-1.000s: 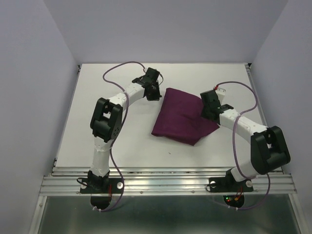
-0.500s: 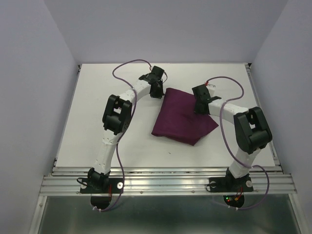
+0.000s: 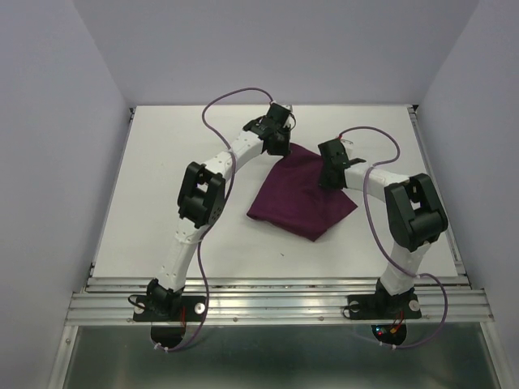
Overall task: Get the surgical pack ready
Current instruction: Pack the surgical kit at the center of the board.
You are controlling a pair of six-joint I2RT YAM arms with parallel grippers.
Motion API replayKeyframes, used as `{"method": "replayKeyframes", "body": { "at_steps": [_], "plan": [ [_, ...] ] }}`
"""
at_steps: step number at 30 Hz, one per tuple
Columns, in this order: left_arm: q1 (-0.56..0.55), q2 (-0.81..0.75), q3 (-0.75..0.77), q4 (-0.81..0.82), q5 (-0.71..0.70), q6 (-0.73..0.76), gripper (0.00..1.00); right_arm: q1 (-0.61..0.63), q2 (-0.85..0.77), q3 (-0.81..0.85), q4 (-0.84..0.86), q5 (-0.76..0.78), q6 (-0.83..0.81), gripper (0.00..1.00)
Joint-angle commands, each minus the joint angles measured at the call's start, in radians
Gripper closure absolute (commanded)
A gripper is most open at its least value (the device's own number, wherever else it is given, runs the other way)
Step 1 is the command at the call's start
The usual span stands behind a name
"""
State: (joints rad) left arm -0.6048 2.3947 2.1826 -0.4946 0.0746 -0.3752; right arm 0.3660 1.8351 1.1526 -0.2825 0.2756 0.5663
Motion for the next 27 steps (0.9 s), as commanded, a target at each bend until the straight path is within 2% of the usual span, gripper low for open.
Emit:
{"method": "replayKeyframes", "body": {
  "at_steps": [1,7,10,14,17,22,27],
  "plan": [
    [-0.026,-0.003,0.060,-0.005,0.073,-0.008,1.00,0.017,-0.010,0.068,0.100,-0.058,0.021,0.99],
    [0.005,-0.045,0.042,-0.061,-0.051,-0.014,1.00,-0.002,-0.075,0.046,0.036,0.089,-0.013,0.94],
    [0.045,-0.107,-0.030,-0.065,-0.065,-0.028,1.00,-0.062,-0.137,-0.023,0.029,0.091,-0.020,0.91],
    [0.076,-0.267,-0.229,0.014,-0.096,-0.024,1.00,-0.084,-0.235,-0.100,0.022,0.108,-0.066,0.86],
    [0.106,-0.327,-0.346,0.042,-0.104,-0.025,1.00,-0.084,-0.293,-0.148,-0.020,0.090,-0.072,0.85],
    [0.137,-0.338,-0.501,0.080,-0.088,-0.018,1.00,-0.073,-0.362,-0.226,-0.009,-0.038,-0.062,0.87],
    [0.129,-0.322,-0.563,0.117,-0.003,-0.031,1.00,-0.048,-0.363,-0.263,0.002,-0.090,-0.043,0.87]
  ]
}}
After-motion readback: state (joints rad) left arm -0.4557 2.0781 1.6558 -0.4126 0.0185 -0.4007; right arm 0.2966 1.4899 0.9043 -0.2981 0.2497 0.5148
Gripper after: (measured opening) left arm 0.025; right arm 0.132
